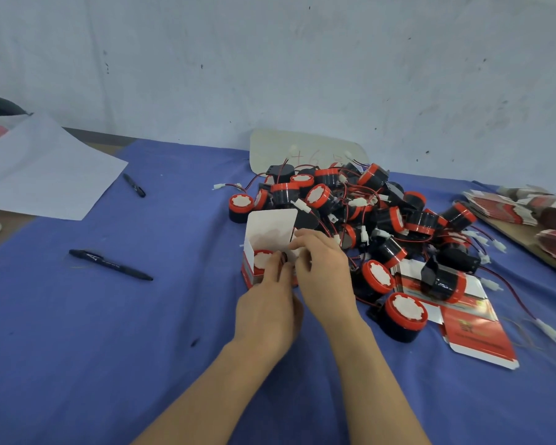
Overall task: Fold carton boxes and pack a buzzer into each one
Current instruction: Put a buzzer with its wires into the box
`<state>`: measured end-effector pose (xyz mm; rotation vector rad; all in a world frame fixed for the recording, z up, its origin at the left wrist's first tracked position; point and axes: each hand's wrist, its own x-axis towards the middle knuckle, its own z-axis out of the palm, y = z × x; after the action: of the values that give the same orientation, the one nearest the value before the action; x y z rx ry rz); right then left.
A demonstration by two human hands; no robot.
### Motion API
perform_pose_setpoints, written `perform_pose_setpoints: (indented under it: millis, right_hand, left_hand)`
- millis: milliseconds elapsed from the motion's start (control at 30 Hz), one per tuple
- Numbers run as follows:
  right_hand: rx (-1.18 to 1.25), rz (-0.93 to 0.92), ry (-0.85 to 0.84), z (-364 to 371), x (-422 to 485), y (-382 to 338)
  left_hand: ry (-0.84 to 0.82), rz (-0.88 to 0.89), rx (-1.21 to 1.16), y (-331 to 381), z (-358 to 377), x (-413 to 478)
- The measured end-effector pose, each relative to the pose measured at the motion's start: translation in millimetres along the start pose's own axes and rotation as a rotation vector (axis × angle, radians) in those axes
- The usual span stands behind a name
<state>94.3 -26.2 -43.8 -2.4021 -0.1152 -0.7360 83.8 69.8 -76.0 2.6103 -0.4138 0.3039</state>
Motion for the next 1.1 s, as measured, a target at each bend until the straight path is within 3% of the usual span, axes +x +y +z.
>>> perform_pose_setpoints:
  millis: [167,400,567,800,1100]
  right_hand:
    - [0.013,0.039,-0.104,9.3,-0.3,0.4]
    - [0.004,0.108,0.099,6.3,-1.1,-3.4]
    - [-0.210,0.146,-0.135,4.3,-2.3,-8.8]
    - [-0.243,0.091,-0.323,5.2,-7.3,-6.6]
    - [-0.163,0.069,-0.158,9.7,-7.7,-6.8]
  left_hand:
    - [-0.037,-0.065,0.007,-2.1,-0.4,1.6]
    - [-0.013,-0.091,0.004,0.5,2.3,4.3]
    - [-0.033,-0.081,0.015,-1.8,4.4,6.1]
    - [-0.046,-0.056,-0.028,-7.0,-0.6,6.0]
    - [-0.026,-0.069,-0.023,-8.3,-3.7,6.4]
